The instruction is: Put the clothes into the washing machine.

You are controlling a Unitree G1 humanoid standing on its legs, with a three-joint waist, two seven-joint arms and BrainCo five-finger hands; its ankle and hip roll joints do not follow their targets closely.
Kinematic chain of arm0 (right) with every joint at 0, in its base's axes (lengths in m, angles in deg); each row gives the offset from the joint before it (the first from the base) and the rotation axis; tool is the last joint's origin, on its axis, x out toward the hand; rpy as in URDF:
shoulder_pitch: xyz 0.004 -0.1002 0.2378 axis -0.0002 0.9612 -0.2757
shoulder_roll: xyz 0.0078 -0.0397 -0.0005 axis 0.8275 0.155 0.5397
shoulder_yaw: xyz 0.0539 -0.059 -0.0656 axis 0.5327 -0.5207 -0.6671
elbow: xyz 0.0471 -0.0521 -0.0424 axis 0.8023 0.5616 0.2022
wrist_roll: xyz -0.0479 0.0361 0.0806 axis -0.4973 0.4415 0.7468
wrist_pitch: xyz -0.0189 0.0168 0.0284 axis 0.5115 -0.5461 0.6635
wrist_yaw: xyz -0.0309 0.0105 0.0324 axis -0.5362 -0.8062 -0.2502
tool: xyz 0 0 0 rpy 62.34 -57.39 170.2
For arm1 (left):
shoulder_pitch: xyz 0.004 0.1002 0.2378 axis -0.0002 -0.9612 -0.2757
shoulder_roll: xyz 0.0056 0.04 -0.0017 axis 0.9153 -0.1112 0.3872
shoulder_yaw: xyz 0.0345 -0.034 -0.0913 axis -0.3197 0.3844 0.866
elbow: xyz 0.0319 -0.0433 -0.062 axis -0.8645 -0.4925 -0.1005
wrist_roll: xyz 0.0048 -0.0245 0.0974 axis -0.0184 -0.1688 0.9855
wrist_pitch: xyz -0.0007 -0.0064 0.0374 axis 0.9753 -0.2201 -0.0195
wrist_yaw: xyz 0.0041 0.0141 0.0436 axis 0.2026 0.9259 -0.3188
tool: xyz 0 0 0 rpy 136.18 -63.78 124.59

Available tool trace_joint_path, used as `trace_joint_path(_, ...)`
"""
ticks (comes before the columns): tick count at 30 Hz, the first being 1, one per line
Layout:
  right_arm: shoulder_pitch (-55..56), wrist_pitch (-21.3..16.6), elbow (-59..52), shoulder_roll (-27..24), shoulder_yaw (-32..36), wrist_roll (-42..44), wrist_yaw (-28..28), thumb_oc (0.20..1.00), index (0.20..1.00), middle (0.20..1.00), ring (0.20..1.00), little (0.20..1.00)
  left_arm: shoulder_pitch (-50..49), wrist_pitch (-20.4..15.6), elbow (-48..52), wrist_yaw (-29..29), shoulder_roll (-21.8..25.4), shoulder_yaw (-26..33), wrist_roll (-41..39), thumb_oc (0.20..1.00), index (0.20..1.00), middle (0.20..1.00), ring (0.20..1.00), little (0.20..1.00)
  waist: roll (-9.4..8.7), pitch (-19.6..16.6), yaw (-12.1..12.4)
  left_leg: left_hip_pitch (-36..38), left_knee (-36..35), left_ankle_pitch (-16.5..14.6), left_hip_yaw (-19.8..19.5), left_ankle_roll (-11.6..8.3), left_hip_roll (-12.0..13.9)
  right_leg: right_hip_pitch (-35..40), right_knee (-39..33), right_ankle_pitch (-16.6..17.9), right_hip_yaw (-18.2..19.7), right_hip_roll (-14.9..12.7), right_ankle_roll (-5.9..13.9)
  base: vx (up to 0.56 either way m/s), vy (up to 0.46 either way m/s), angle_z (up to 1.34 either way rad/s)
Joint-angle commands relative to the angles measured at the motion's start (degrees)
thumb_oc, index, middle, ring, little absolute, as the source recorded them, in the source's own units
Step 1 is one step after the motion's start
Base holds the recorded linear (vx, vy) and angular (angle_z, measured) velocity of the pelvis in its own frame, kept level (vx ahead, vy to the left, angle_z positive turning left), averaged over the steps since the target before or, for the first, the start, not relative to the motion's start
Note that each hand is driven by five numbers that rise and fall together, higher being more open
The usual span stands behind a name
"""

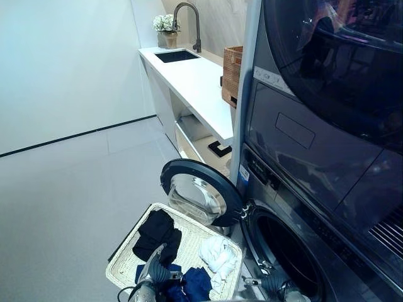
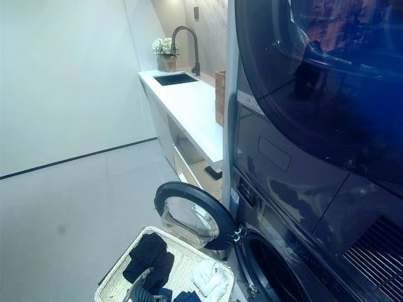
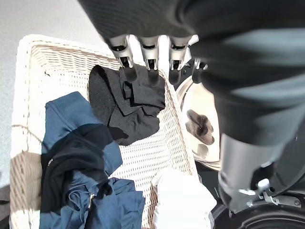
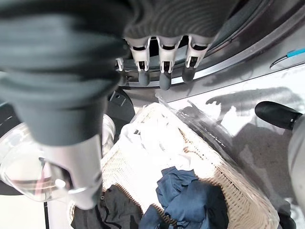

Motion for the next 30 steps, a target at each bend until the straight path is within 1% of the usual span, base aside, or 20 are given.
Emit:
trace_joint_path(1, -5.43, -2.88, 1.41, 0.5, 0.89, 3.14, 0.38, 1.0, 1.0, 1.0, 1.0, 1.0, 5.89, 0.64, -2.35, 2.51, -0.9, -1.22, 2.6, 1.0, 1.0, 1.0, 1.0, 1.0, -2.79, 3.55, 0.5, -0.5, 0.11, -1.33, -2.28, 1.93, -3.67, 2.87, 1.6, -3.12, 0.88, -0.9, 1.35, 0.0, 0.0, 0.0)
trace_joint_path(6, -4.69, -3.04, 1.03, 0.95, 1.33, 3.96, 0.48, 1.0, 1.0, 1.0, 1.0, 1.0, 4.8, 1.21, -2.92, 1.19, -0.92, -1.19, 2.61, 1.0, 1.0, 1.0, 1.0, 1.0, -2.64, 4.25, 0.27, -1.52, 0.11, -0.86, -2.4, 1.67, -3.55, 2.26, 0.91, -2.39, 0.71, -1.0, 1.47, 0.01, -0.013, 0.0)
trace_joint_path(9, -5.0, -3.64, 0.9, 0.95, 0.99, 4.8, 0.68, 1.0, 1.0, 1.0, 1.0, 1.0, 4.87, 0.48, -2.86, 3.58, -0.93, -2.09, 4.34, 1.0, 1.0, 1.0, 1.0, 1.0, -2.48, 5.26, 0.43, -3.66, 0.11, 0.27, -2.1, 1.07, -3.06, 0.59, 0.58, -1.65, 0.44, -1.22, 1.66, -0.09, -0.036, 0.0)
trace_joint_path(11, -6.82, -4.78, 0.82, 0.52, 0.83, 6.12, 0.81, 1.0, 1.0, 1.0, 1.0, 1.0, 6.45, -0.94, -2.73, 9.27, -0.59, -2.67, 5.97, 1.0, 1.0, 1.0, 1.0, 1.0, -2.14, 7.43, 0.59, -6.53, 0.11, 1.6, -2.2, 0.53, -2.9, -2.2, 0.58, -0.83, 0.22, -1.36, 1.81, -0.21, -0.027, 0.03)
trace_joint_path(13, -7.49, -5.19, 0.79, 0.4, 0.74, 7.03, 0.84, 1.0, 1.0, 1.0, 1.0, 1.0, 7.14, -1.96, -2.6, 13.05, -0.29, -2.76, 7.19, 1.0, 1.0, 1.0, 1.0, 1.0, -1.99, 8.22, 0.7, -7.55, 0.11, 2.04, -2.44, 0.42, -3.01, -3.02, 0.58, -0.56, 0.13, -1.42, 1.81, -0.09, -0.005, 0.04)
trace_joint_path(15, -8.57, -5.76, 0.46, 0.13, 0.84, 8.55, 0.83, 1.0, 1.0, 1.0, 1.0, 1.0, 8.12, -3.65, -2.18, 18.63, 0.33, -2.44, 8.73, 1.0, 1.0, 1.0, 1.0, 1.0, -1.94, 9.42, 0.98, -8.41, 0.11, 2.02, -2.85, 0.65, -3.48, -3.39, 0.58, -0.63, -0.31, -1.37, 1.59, -0.06, 0.001, 0.11)
trace_joint_path(16, -9.01, -6.31, -0.07, 0.07, 0.99, 9.39, 0.78, 1.0, 1.0, 1.0, 1.0, 1.0, 8.61, -4.35, -1.51, 21.83, 0.68, -1.76, 9.33, 1.0, 1.0, 1.0, 1.0, 1.0, -1.73, 10.28, 1.15, -8.67, 0.11, 2.15, -3.04, 1.11, -3.72, -4.39, 3.7, -1.95, -0.2, -1.21, 1.22, -0.04, 0.016, 0.16)
trace_joint_path(17, -9.12, -6.5, -0.36, -0.01, 1.07, 9.62, 0.75, 1.0, 1.0, 1.0, 1.0, 1.0, 8.83, -4.38, -1.23, 22.66, 0.81, -1.64, 9.48, 1.0, 1.0, 1.0, 1.0, 1.0, -1.62, 10.66, 1.21, -8.84, 0.11, 2.43, -3.13, 1.21, -3.74, -5.16, 5.25, -2.53, -0.06, -1.22, 1.17, -0.08, 0.03, 0.13)
trace_joint_path(18, -9.51, -7.44, -1.03, -0.4, 1.12, 10.39, 1.05, 1.0, 1.0, 1.0, 1.0, 1.0, 9.61, -4.9, -0.45, 24.49, 1.24, -1.68, 9.42, 1.0, 1.0, 1.0, 1.0, 1.0, -1.29, 12.09, 1.31, -9.78, 0.62, 3.29, -3.53, 1.17, -3.83, -7.76, 9.17, -3.78, 0.11, -1.39, 1.15, -0.16, 0.024, 0.05)
trace_joint_path(19, -10.58, -8.34, -1.92, -1.0, 1.23, 11.43, 1.99, 1.0, 1.0, 1.0, 1.0, 1.0, 11.02, -5.27, 0.34, 26.35, 1.62, -1.81, 9.18, 1.0, 1.0, 1.0, 1.0, 1.0, -1.21, 14.09, 1.22, -12.0, 3.21, 3.17, -3.96, 0.93, -4.17, -10.33, 12.15, -4.58, 0.39, -1.57, 1.15, -0.32, 0.021, 0.01)
trace_joint_path(20, -12.77, -9.14, -2.97, -1.42, 1.43, 12.61, 2.83, 1.0, 1.0, 1.0, 1.0, 1.0, 13.22, -4.72, 1.88, 27.55, 1.91, -1.4, 9.38, 1.0, 1.0, 1.0, 1.0, 1.0, -1.19, 16.79, 1.26, -16.21, 6.82, 3.05, -3.91, 0.37, -4.32, -14.51, 15.7, -5.13, 0.0, -2.24, 1.15, -0.31, 0.01, 0.06)
trace_joint_path(21, -13.73, -9.22, -3.31, -1.51, 1.49, 13.05, 3.09, 1.0, 1.0, 1.0, 1.0, 1.0, 14.08, -4.41, 2.34, 27.93, 1.98, -1.35, 9.31, 1.0, 1.0, 1.0, 1.0, 1.0, -1.23, 17.45, 1.34, -17.52, 7.68, 3.11, -4.07, 0.23, -4.37, -15.75, 16.49, -5.16, -0.06, -2.43, 1.11, -0.31, 0.007, 0.18)
trace_joint_path(22, -15.54, -9.64, -3.95, -1.81, 1.39, 14.01, 3.48, 1.0, 1.0, 1.0, 1.0, 1.0, 15.85, -3.55, 3.35, 28.83, 2.22, -1.51, 9.07, 1.0, 1.0, 1.0, 1.0, 1.0, -1.29, 18.77, 1.53, -20.15, 8.84, 3.21, -3.39, -0.07, -4.0, -18.27, 17.96, -5.42, -0.81, -2.65, 1.01, -0.19, 0.015, 0.18)
trace_joint_path(23, -16.61, -9.88, -4.51, -2.05, 1.27, 14.91, 3.51, 1.0, 1.0, 1.0, 1.0, 1.0, 17.01, -2.49, 4.06, 29.6, 2.24, -1.64, 8.95, 1.0, 1.0, 1.0, 1.0, 1.0, -1.34, 19.32, 1.63, -21.81, 9.35, 3.3, -3.16, -0.13, -3.8, -20.04, 18.9, -5.57, -0.89, -2.65, 0.96, -0.18, 0.016, 0.11)
trace_joint_path(25, -17.59, -9.73, -5.91, -2.15, 1.07, 15.81, 3.94, 1.0, 1.0, 1.0, 1.0, 1.0, 18.45, -1.54, 5.15, 30.3, 2.38, -1.47, 8.75, 1.0, 1.0, 1.0, 1.0, 1.0, -1.42, 19.89, 1.65, -23.88, 10.08, 3.29, -3.13, -0.1, -3.66, -22.48, 20.24, -5.77, -0.43, -2.63, 1.03, -0.13, 0.016, 0.0)
trace_joint_path(26, -19.08, -9.61, -7.18, -2.32, 0.84, 16.3, 4.51, 1.0, 1.0, 1.0, 1.0, 1.0, 20.21, -0.48, 6.03, 30.92, 2.56, -1.27, 8.43, 1.0, 1.0, 1.0, 1.0, 1.0, -1.56, 20.52, 1.69, -26.54, 11.09, 3.18, -3.44, -0.05, -3.79, -25.39, 21.64, -5.95, -0.06, -2.47, 1.12, -0.11, 0.009, 0.0)
trace_joint_path(27, -19.08, -9.61, -7.18, -2.32, 0.84, 16.3, 4.51, 1.0, 1.0, 1.0, 1.0, 1.0, 20.21, -0.48, 6.03, 30.92, 2.56, -1.27, 8.43, 1.0, 1.0, 1.0, 1.0, 1.0, -1.56, 20.52, 1.69, -26.54, 11.09, 3.18, -3.44, -0.05, -3.79, -25.39, 21.64, -5.95, -0.06, -2.47, 1.12, -0.25, 0.017, -0.04)
trace_joint_path(28, -21.98, -9.91, -8.92, -2.76, 0.19, 17.15, 5.17, 1.0, 1.0, 1.0, 1.0, 1.0, 23.86, 0.9, 6.84, 33.35, 3.02, -1.27, 8.51, 1.0, 1.0, 1.0, 1.0, 1.0, -1.66, 21.61, 1.79, -31.22, 13.07, 3.16, -3.68, -0.06, -3.75, -30.4, 24.61, -6.37, 0.14, -2.08, 1.24, -0.23, 0.008, -0.05)
trace_joint_path(30, -24.5, -10.35, -11.31, -3.14, -0.29, 17.38, 6.62, 1.0, 1.0, 1.0, 1.0, 1.0, 27.48, 2.09, 7.63, 34.89, 3.66, -0.63, 7.32, 1.0, 1.0, 1.0, 1.0, 1.0, -1.81, 22.51, 1.83, -35.45, 15.85, 2.86, -3.96, -0.19, -3.93, -34.56, 27.49, -6.83, -0.17, -2.26, 1.27, -0.24, 0.0, -0.05)
